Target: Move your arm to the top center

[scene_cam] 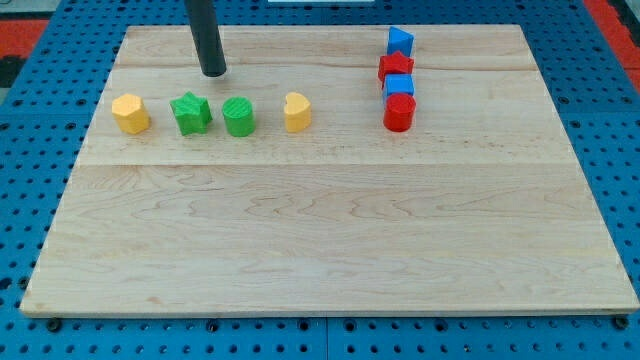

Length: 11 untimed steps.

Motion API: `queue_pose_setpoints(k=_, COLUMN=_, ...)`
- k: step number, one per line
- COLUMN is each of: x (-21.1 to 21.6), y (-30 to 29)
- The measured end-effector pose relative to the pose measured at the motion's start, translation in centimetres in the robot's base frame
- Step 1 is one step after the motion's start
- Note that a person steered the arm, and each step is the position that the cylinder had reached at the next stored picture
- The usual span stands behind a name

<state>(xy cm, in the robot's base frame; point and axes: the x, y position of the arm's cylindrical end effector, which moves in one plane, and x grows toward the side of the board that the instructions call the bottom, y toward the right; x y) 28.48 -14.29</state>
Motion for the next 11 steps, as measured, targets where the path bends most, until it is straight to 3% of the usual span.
queue_pose_setpoints(k=8, x=-0.2, y=1.3)
queue_pose_setpoints(k=10, x=-4.7, y=12.2)
queue_pose_setpoints(k=11, x=-4.7, y=16.3)
